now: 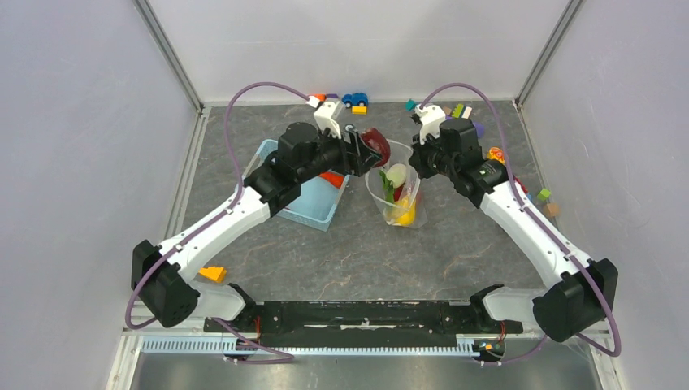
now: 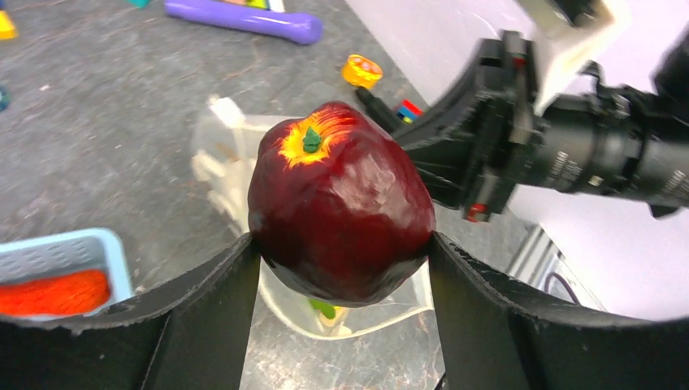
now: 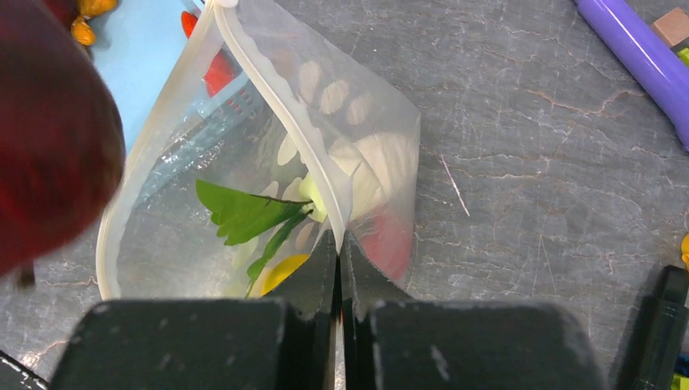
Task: Place the food in the zip-top bag and seal the zipper
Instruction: Place the fake fruit in the zipper food storage bag.
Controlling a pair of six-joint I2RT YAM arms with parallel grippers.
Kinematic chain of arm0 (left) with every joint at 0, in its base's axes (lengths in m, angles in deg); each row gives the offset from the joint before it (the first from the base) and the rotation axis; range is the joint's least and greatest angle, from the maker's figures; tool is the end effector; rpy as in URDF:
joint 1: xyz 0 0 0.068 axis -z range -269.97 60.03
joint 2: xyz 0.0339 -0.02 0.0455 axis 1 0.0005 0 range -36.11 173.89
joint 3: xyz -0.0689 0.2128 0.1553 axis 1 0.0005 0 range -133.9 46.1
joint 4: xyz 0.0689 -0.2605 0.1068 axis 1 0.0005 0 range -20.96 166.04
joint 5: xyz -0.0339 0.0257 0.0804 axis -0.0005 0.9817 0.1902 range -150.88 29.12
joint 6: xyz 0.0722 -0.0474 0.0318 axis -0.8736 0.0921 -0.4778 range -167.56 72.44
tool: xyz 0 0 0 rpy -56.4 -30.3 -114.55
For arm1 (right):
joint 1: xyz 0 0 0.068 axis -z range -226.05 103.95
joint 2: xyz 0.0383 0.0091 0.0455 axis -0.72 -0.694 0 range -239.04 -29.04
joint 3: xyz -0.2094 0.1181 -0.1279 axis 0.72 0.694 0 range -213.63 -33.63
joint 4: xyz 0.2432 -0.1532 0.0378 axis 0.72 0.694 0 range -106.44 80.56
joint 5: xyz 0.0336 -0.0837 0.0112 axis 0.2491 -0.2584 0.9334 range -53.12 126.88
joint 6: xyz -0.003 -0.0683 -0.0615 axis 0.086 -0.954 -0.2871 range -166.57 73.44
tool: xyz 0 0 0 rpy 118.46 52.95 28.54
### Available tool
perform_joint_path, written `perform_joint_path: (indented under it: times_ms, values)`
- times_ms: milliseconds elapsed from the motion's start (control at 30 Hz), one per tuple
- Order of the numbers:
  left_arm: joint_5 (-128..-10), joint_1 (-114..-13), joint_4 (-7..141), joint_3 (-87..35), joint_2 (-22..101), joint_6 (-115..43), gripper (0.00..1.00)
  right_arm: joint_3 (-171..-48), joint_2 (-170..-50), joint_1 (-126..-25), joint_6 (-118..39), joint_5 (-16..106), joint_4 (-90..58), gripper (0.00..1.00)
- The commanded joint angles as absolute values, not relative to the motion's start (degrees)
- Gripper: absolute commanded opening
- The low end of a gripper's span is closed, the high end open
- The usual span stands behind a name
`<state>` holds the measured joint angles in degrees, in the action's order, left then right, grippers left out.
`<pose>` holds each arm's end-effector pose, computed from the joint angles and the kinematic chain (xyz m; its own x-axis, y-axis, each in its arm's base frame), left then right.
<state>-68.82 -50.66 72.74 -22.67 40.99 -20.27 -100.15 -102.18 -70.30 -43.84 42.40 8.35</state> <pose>0.2980 -0.2589 0.3574 -0.4788 -0.1948 -0.8560 0.5767 0.6654 -0.4740 0.3224 0.1539 0.3121 -0.4977 -0.1722 -0.8501 -0.4604 0.8831 0.0906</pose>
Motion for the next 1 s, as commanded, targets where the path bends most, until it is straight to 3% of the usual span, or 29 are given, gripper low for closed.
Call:
perform_joint_path:
  times_ms: [0, 333, 667, 833, 967]
  values:
    - [-72.89, -48.20, 69.35, -26.66, 42.64, -26.92, 0.21, -100.43, -100.34, -70.05, -42.71, 43.97, 6.04, 0.03]
    - [-72.57, -46.39, 74.58, -30.02, 49.51, -29.77, 0.21, -102.08, -98.87, -70.09, -41.58, 43.51, 6.98, 0.03]
    - [-67.86, -46.03, 78.74, -31.29, 52.84, -30.85, 0.29, -102.48, -98.84, -70.04, -40.84, 43.11, 6.42, 0.03]
    - [-67.66, -46.03, 79.21, -32.53, 54.51, -31.08, 0.37, -102.59, -98.87, -70.04, -41.24, 44.05, 6.33, 0.03]
    - [-67.95, -45.95, 80.18, -33.69, 55.24, -31.63, 0.59, -102.80, -98.66, -70.05, -41.87, 44.15, 6.39, 0.04]
